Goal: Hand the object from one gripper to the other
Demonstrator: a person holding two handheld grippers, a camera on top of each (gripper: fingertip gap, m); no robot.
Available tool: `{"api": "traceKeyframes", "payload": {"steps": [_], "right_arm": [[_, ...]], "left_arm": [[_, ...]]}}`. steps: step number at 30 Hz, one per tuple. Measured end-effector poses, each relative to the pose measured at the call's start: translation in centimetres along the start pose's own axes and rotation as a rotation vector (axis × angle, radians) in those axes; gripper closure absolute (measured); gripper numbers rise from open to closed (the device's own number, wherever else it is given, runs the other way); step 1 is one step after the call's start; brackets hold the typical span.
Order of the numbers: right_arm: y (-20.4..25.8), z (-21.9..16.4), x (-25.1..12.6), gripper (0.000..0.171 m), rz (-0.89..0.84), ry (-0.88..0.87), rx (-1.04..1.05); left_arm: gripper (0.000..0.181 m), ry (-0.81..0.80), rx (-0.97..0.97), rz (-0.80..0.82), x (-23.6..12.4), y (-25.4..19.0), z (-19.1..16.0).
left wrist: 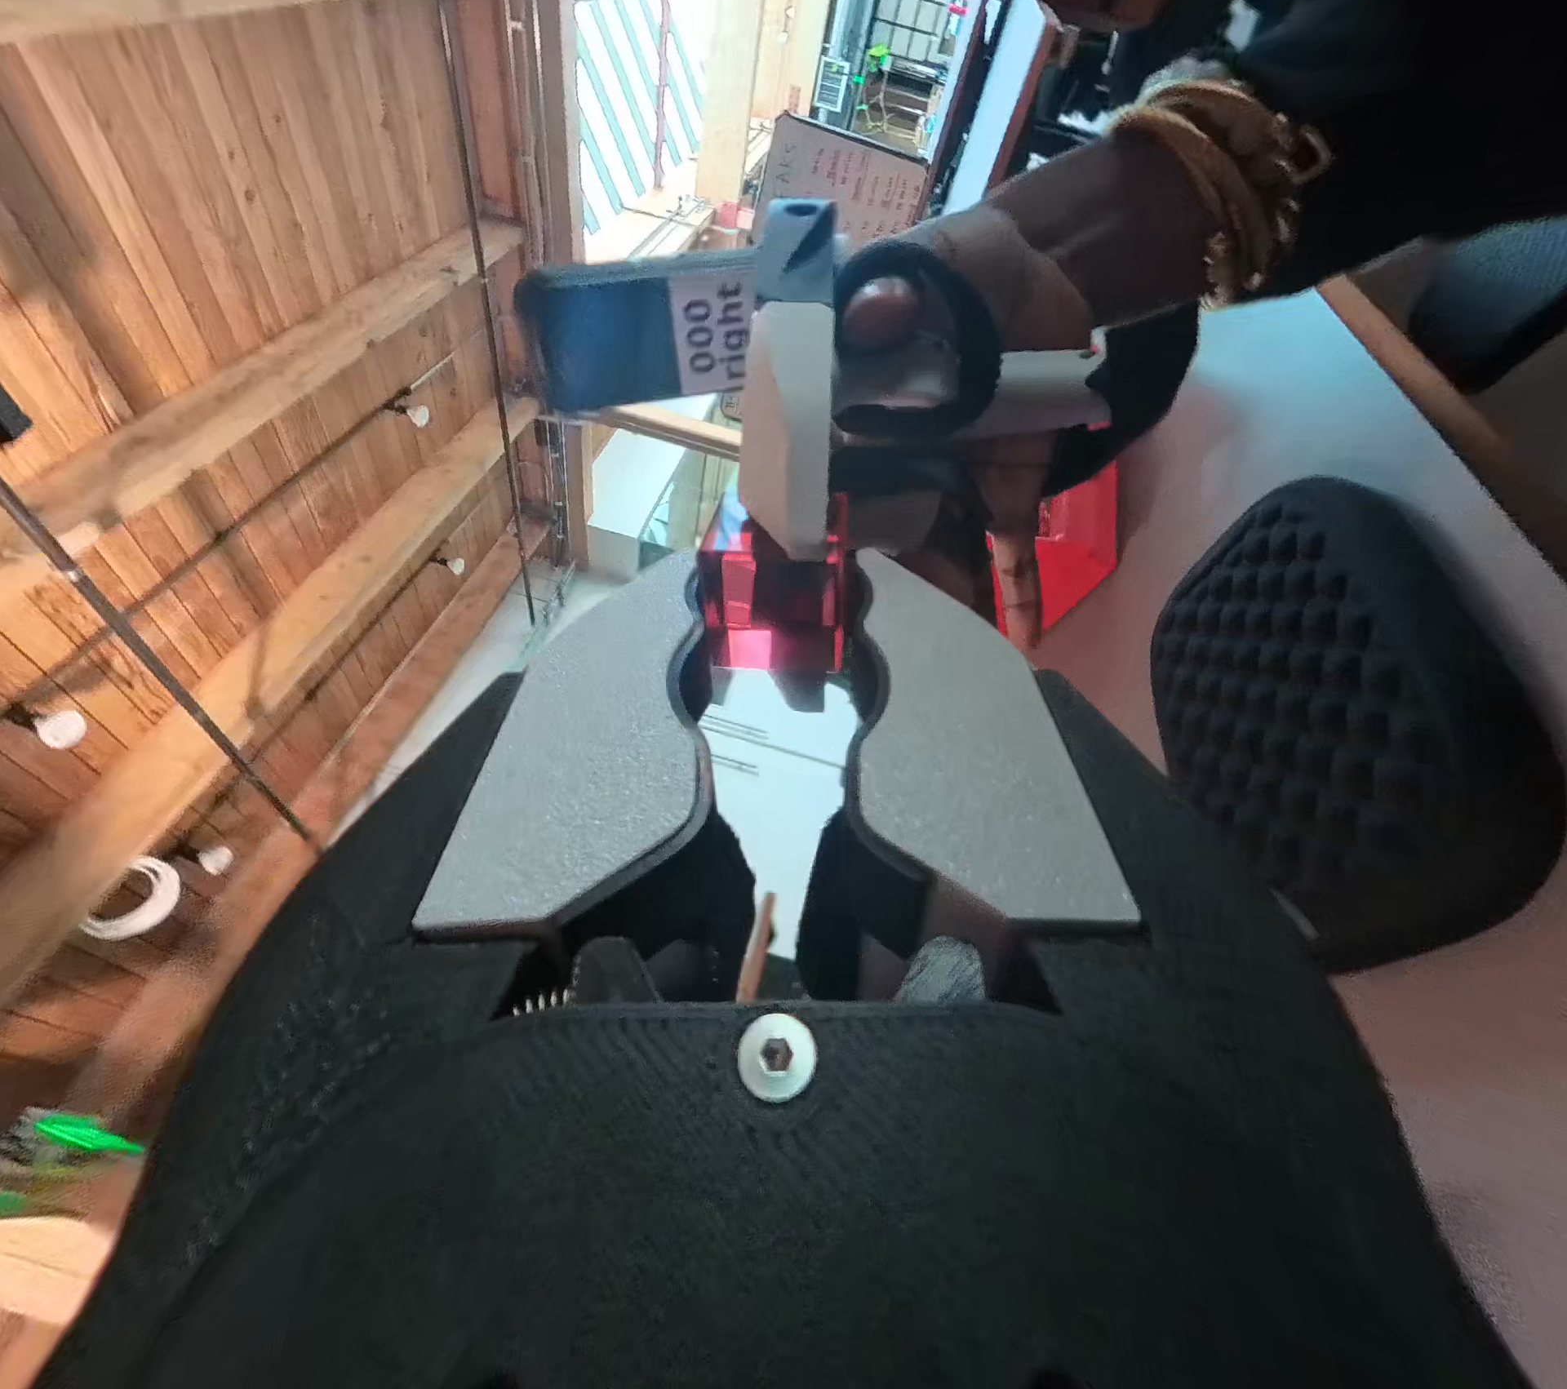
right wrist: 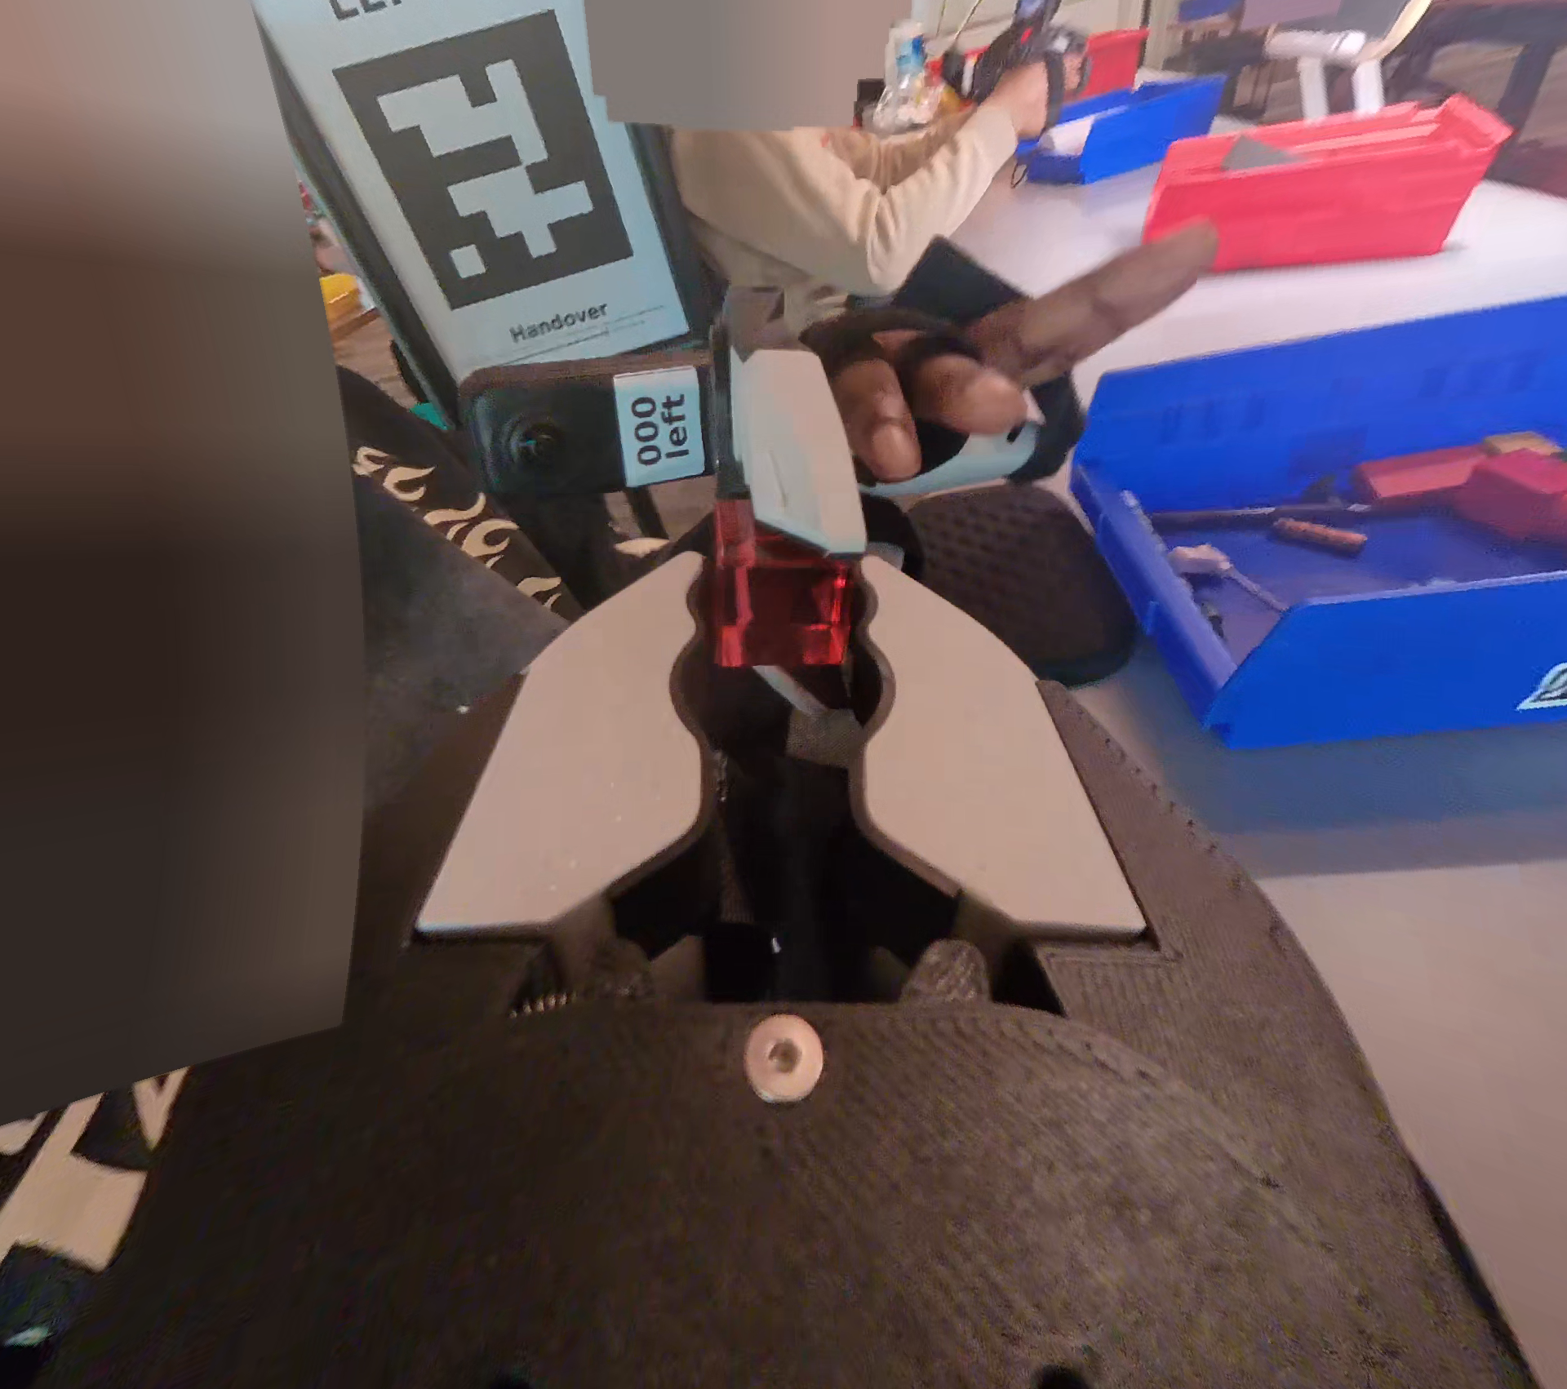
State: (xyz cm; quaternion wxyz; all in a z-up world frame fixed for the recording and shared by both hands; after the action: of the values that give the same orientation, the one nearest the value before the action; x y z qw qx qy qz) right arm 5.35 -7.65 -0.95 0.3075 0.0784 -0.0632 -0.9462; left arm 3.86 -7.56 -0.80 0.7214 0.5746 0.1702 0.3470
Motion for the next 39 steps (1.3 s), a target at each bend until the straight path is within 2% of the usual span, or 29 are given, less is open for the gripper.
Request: {"api": "traceKeyframes", "payload": {"steps": [1,3,6,7,9,11,14,16,20,23,26,28,30,33,37,39], "right_arm": [[-0.1,0.3,-0.1,0.14,-0.022,-0.025,-0.03],[0.0,1.3,-0.6,0.113,-0.065,-0.115,-0.155],[0.5,3.3,-2.1,0.08,-0.237,-0.293,-0.598],[0.9,3.8,-2.7,0.078,-0.307,-0.336,-0.789],[1.5,4.3,-3.6,0.086,-0.482,-0.345,-1.129],[1.7,3.2,-3.4,0.094,-0.592,-0.201,-1.469],[-0.2,1.6,-2.8,0.096,-0.715,0.111,-1.678],[-0.4,1.0,-2.0,0.099,-0.705,0.15,-1.717],[-0.4,0.1,-0.7,0.108,-0.643,0.173,-1.71],[-0.9,-0.6,-0.2,0.136,-0.635,0.256,-1.676],[-0.9,-0.5,-0.2,0.14,-0.617,0.249,-1.59],[-0.5,-0.1,-0.4,0.143,-0.595,0.185,-1.508],[-0.6,0.7,-0.9,0.142,-0.596,0.119,-1.368],[-0.7,1.8,-1.4,0.142,-0.527,-0.011,-1.067],[-0.4,1.7,-1.0,0.142,-0.266,-0.101,-0.522],[-0.4,1.5,-0.6,0.142,-0.167,-0.113,-0.279]], "left_arm": [[0.154,-0.006,-0.058,0.008,0.0,0.3,0.0],[0.154,-0.053,-0.226,0.031,-0.2,1.2,0.0],[0.154,-0.144,-0.599,0.033,-0.6,2.8,-0.4],[0.154,-0.168,-0.742,0.001,-0.6,3.0,-0.6],[0.154,-0.184,-1.044,-0.1,-0.5,2.8,-1.0],[0.153,-0.237,-1.281,-0.238,-0.5,2.3,-0.8],[0.154,-0.309,-1.508,-0.417,-0.5,1.4,-0.3],[0.153,-0.297,-1.548,-0.485,-0.1,0.5,-0.1],[0.154,-0.2,-1.492,-0.547,0.7,-1.4,0.1],[0.153,-0.208,-1.48,-0.595,0.9,-2.0,0.8],[0.153,-0.211,-1.439,-0.567,0.8,-1.8,0.8],[0.143,-0.238,-1.371,-0.483,0.7,-1.0,0.6],[0.121,-0.226,-1.198,-0.319,0.5,0.2,-0.2],[0.095,-0.167,-0.797,-0.128,-0.4,1.4,-0.6],[0.091,-0.036,-0.231,0.019,-0.8,1.5,-0.6],[0.093,-0.013,-0.095,0.033,-0.5,1.1,-0.2]]}}
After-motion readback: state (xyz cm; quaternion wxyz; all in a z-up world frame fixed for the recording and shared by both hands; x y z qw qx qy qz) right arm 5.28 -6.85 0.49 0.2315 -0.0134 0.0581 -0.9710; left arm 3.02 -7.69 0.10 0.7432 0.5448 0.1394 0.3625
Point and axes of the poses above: each gripper's, where its closed fingertips meet, x out along the fingers, z out of its top, y = z × x across the jaws, the point moved 3 cm from there along -x, back along the fingers, and after that the axes turned 2 degrees about -x, right-handed, at the moved point
